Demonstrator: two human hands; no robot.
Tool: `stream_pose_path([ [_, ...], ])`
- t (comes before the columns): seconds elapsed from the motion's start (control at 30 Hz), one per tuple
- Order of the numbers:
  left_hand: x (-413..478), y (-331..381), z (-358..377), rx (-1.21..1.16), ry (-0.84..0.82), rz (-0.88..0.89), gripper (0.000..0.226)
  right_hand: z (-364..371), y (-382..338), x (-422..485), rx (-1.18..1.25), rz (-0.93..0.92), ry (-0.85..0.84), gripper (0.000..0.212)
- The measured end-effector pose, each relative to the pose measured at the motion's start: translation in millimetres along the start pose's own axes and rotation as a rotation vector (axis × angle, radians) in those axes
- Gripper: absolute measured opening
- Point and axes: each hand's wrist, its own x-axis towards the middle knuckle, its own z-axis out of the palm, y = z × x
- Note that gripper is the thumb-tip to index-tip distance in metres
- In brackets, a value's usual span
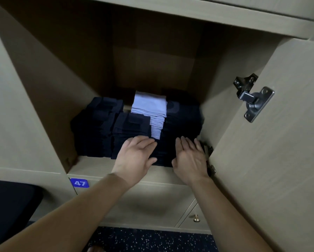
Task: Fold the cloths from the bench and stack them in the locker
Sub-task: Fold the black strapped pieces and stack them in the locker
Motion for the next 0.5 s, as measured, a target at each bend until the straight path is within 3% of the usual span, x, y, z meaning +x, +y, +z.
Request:
stream_pose_path([
  [0.17, 26, -4, 9, 0.155, -0.101, 0.171, 0.039, 7, 0, -3, -0.082, 0.049, -0.003, 0.051],
  [0.33, 35, -5, 22, 0.314, -0.288, 0.217, 0.026, 26, 0, -5, -0.157, 0.045, -0.083, 0.036],
  [0.5, 36, -5, 29, 0.307, -0.202, 0.302, 0.021, 23, -4, -3, -0.111, 0.04, -0.152, 0.051],
])
